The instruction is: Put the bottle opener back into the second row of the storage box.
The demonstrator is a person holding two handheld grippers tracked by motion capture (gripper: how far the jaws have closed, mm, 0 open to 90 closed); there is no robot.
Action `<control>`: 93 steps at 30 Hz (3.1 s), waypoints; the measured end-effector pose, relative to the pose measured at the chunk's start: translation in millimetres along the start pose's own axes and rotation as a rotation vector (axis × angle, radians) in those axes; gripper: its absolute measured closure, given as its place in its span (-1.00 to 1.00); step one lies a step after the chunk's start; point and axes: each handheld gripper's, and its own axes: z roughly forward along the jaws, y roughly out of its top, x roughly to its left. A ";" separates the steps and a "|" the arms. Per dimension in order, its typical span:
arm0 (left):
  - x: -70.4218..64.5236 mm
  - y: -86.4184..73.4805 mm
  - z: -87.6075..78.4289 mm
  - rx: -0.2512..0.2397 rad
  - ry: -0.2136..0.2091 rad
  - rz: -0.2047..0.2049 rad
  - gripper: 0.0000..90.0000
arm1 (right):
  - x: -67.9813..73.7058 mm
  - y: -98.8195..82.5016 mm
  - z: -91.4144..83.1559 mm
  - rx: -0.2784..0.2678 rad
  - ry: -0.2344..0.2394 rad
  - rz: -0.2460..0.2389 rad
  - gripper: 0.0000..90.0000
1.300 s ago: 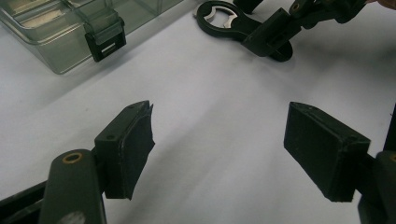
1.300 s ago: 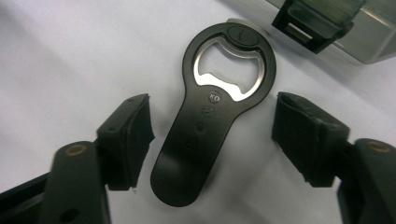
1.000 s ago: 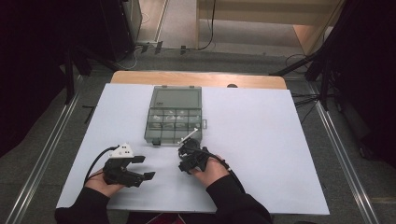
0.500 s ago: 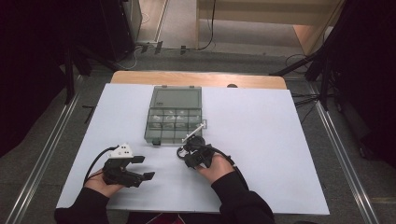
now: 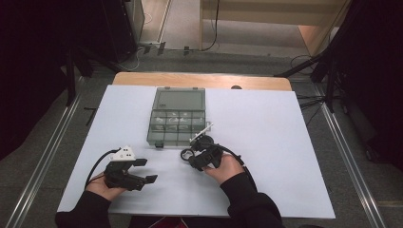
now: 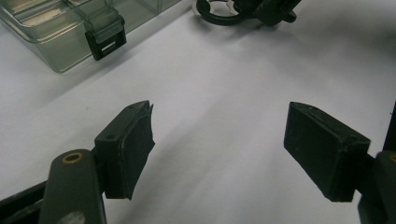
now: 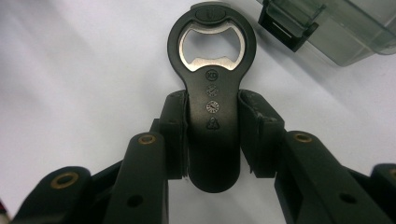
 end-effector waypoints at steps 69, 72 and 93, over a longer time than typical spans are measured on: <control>0.6 0.0 3.0 0.008 -0.012 -0.003 -0.47 | -40.3 67.6 -35.6 -0.040 0.190 -0.292 0.48; 0.7 0.1 3.0 0.009 -0.013 -0.001 -0.47 | -42.1 72.8 -32.9 -0.036 0.187 -0.297 0.48; 1.1 0.2 3.8 0.015 -0.017 0.006 -0.47 | -41.4 98.5 -11.8 -0.046 0.167 -0.362 0.48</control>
